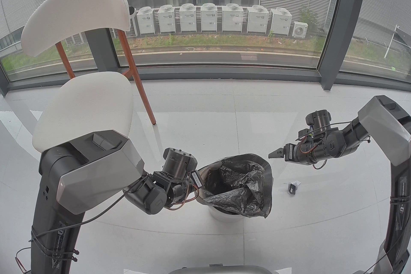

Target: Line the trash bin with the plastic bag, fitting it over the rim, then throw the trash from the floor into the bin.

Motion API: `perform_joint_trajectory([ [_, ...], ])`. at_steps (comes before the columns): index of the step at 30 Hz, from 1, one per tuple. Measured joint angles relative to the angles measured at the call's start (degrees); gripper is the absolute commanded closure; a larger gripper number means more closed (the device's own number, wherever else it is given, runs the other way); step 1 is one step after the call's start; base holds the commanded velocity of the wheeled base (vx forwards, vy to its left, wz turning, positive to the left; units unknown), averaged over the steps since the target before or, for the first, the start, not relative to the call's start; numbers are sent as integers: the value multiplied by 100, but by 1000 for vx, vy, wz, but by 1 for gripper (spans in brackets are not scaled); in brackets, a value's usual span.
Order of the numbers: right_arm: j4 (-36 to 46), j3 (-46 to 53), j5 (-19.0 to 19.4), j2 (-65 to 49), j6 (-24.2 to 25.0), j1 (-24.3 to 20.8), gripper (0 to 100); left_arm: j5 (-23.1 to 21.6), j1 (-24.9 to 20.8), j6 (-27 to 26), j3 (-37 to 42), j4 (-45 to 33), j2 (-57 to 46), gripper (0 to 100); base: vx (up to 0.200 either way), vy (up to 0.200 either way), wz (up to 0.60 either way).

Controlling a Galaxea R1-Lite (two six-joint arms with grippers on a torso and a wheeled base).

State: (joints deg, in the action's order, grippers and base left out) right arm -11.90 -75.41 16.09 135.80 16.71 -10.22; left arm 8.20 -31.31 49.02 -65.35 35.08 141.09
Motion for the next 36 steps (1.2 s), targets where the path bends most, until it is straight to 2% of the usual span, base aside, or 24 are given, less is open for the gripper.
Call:
perform_joint_trajectory([
  [5,5,717,416,-581,-306,-447,0,2,-9,5,-13,5,0,100,0,0,0],
  [10,-204,951,308,-728,-541,-709,0,0,-24,5,-51,6,0,100,0,0,0],
  [17,-351,227,-2,-300,-605,-414,0,0,-17,5,-72,11,2,100,0,0,0],
  [23,46,-304,-90,100,-616,-72,0,0,-17,2,-83,16,4,100,0,0,0],
  [29,150,-769,-94,522,-613,41,0,0,-22,2,-104,17,2,100,0,0,0],
  [36,525,-1224,-93,902,-610,-94,0,2,-20,0,-94,16,2,100,0,0,0],
])
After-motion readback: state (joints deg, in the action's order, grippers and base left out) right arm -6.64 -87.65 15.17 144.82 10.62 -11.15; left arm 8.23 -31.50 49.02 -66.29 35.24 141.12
